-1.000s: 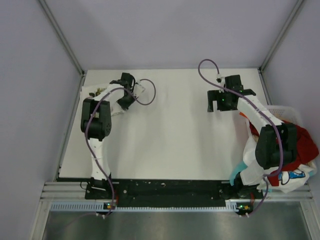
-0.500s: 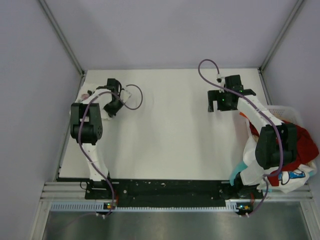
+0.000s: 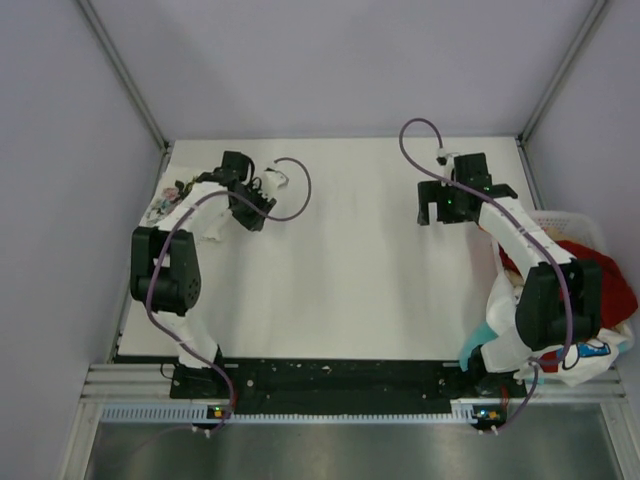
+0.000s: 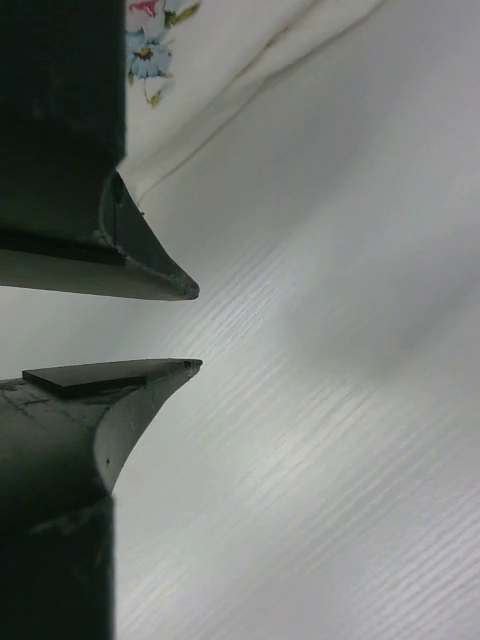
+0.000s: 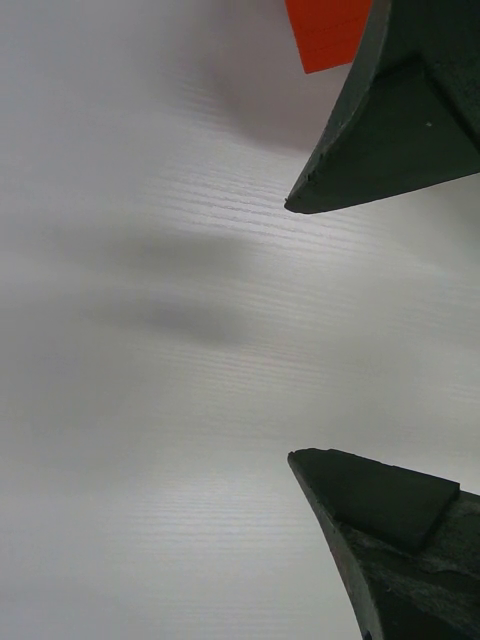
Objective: Fold and stack the t-shirts
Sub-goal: Put the neatly folded tshirt into the corner of the board with the left arm
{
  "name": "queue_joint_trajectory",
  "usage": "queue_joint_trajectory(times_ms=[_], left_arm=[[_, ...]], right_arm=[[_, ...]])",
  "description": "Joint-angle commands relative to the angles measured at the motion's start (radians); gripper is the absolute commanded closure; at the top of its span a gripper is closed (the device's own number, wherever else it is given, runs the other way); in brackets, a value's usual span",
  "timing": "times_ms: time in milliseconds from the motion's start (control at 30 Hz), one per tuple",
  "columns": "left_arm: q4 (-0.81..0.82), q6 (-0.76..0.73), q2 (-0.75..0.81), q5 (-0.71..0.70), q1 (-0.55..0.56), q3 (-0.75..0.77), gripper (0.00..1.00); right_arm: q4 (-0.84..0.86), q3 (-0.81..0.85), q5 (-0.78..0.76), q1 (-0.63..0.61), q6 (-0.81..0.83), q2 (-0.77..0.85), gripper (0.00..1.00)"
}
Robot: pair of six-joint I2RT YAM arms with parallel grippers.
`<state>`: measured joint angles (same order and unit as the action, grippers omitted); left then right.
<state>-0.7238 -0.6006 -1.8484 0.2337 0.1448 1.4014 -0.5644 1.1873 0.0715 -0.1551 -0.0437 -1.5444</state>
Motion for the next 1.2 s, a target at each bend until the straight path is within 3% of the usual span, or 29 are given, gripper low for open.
queue_joint_trajectory(times_ms=[0, 67, 233, 333, 733, 967, 1167], left_arm=[[0.200, 0.059, 0.086, -0.028, -0.014, -0.019, 0.63], [0.190, 0.081, -0.007, -0.089, -0.027, 0.101, 0.64], [-0.133, 0.099, -0.400, -0.085, -0.034, 0.615, 0.81], [-0.178, 0.070, -0.512, -0.141, -0.036, 0.740, 0.86], [-0.040, 0.024, -0.635, -0.375, -0.105, 0.754, 0.90], [0.039, 0.006, -0.615, -0.407, -0.139, 0.685, 0.91], [0.072, -0.044, -0.540, -0.344, -0.137, 0.595, 0.89]], right_arm=[[0.074, -0.018, 0.004, -0.009, 0.011, 0.075, 0.01], [0.077, -0.017, 0.007, -0.009, 0.011, 0.070, 0.01], [0.074, -0.018, -0.002, -0.009, 0.004, 0.072, 0.01], [0.074, -0.031, -0.033, -0.009, 0.021, 0.092, 0.01], [0.070, -0.006, -0.062, -0.011, 0.038, 0.079, 0.01], [0.069, -0.006, -0.067, -0.009, 0.038, 0.081, 0.01], [0.067, -0.005, -0.067, -0.011, 0.038, 0.075, 0.01]])
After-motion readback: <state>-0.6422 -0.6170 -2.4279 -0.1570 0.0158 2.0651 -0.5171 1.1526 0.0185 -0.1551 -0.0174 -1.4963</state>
